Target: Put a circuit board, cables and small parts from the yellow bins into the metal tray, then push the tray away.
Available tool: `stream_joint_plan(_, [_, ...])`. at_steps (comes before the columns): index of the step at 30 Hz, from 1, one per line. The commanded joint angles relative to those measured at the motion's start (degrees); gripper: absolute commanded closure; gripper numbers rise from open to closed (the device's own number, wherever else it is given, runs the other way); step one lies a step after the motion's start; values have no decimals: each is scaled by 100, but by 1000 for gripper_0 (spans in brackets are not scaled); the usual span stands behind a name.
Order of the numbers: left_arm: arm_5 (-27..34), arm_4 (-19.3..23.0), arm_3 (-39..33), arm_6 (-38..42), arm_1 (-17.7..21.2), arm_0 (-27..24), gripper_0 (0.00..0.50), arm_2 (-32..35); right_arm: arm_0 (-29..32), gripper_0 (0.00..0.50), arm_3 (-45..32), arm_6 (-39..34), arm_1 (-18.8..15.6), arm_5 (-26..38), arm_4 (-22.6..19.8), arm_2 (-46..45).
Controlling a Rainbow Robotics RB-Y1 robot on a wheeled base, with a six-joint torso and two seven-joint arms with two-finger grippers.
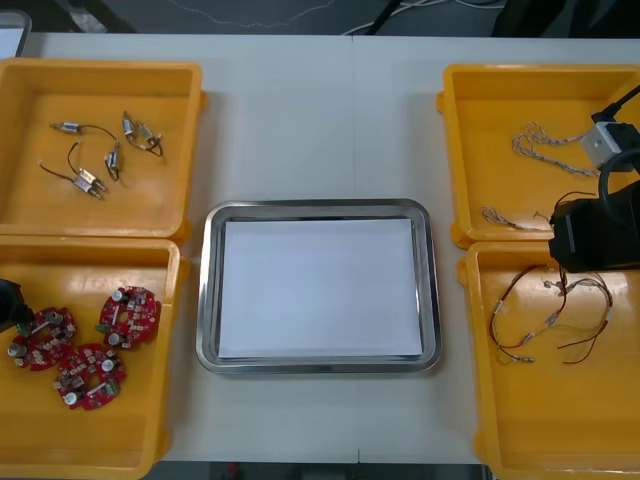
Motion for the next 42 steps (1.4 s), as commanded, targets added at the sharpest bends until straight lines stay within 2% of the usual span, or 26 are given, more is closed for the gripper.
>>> stream_joint_plan(1, [-58, -74, -33, 88, -107, 177, 6, -58, -154, 500, -22, -136, -206, 21, 35, 62])
stream_joint_plan(16, [-102, -162, -33, 115, -160, 177, 21, -181, -154, 500, -22, -136, -206, 21, 35, 62])
stream_joint_plan(19, [-102, -179, -33, 115, -178, 177, 37, -189, -154, 500, -22, -136, -206, 21, 35, 62])
stream_joint_plan(21, [-93, -188, -33, 115, -178, 177, 97, -198, -154, 500, -22, -136, -206, 21, 35, 62])
stream_joint_plan(25, [-102, -197, -7, 97, -178, 177, 177, -207, -154, 500, -22, -136, -206, 21, 35, 62])
stream_joint_plan(27, [-102, -206, 2, 97, -178, 177, 254, -207, -154, 500, -22, -136, -206, 21, 35, 62])
stream_joint_plan(28, [-102, -214, 2, 97, -178, 177, 275, -207, -154, 500, -22, -136, -206, 21, 35, 62])
stream_joint_plan(29, [-102, -214, 2, 97, -178, 177, 323, -207, -154, 500, -22, -136, -206, 21, 35, 62])
stream_joint_plan(31, [-102, -223, 11, 97, -178, 185, 371, -207, -154, 500, -22, -136, -206, 21, 35, 62])
stream_joint_plan(32, [-102, -214, 19, 97, -178, 185, 419, -207, -154, 500, -22, -136, -206, 21, 35, 62])
stream_joint_plan(33, [-119, -214, 28, 106, -178, 177, 495, -207, -154, 500, -22, -136, -206, 21, 35, 62])
stream_joint_plan(42, [-137, -170, 46, 80, -178, 185, 500, -110, -154, 500, -22, -136, -206, 21, 35, 62])
